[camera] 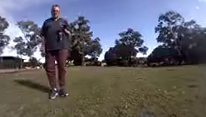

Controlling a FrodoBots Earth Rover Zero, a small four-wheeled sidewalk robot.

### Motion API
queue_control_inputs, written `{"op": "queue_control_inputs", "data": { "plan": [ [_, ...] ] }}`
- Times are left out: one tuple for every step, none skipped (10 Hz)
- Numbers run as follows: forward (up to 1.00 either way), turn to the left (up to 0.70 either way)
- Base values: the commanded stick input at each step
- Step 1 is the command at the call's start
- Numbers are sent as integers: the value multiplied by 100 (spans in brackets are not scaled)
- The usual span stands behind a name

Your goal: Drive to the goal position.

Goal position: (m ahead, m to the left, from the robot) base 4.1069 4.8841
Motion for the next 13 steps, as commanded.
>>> {"op": "queue_control_inputs", "data": {
  "plan": [
    [70, 0],
    [70, 0],
    [70, 0],
    [70, 0],
    [70, 0],
    [70, 0],
    [70, 0],
    [70, -1],
    [70, -1],
    [70, -2],
    [70, -2],
    [70, -2],
    [70, -1]
  ]
}}
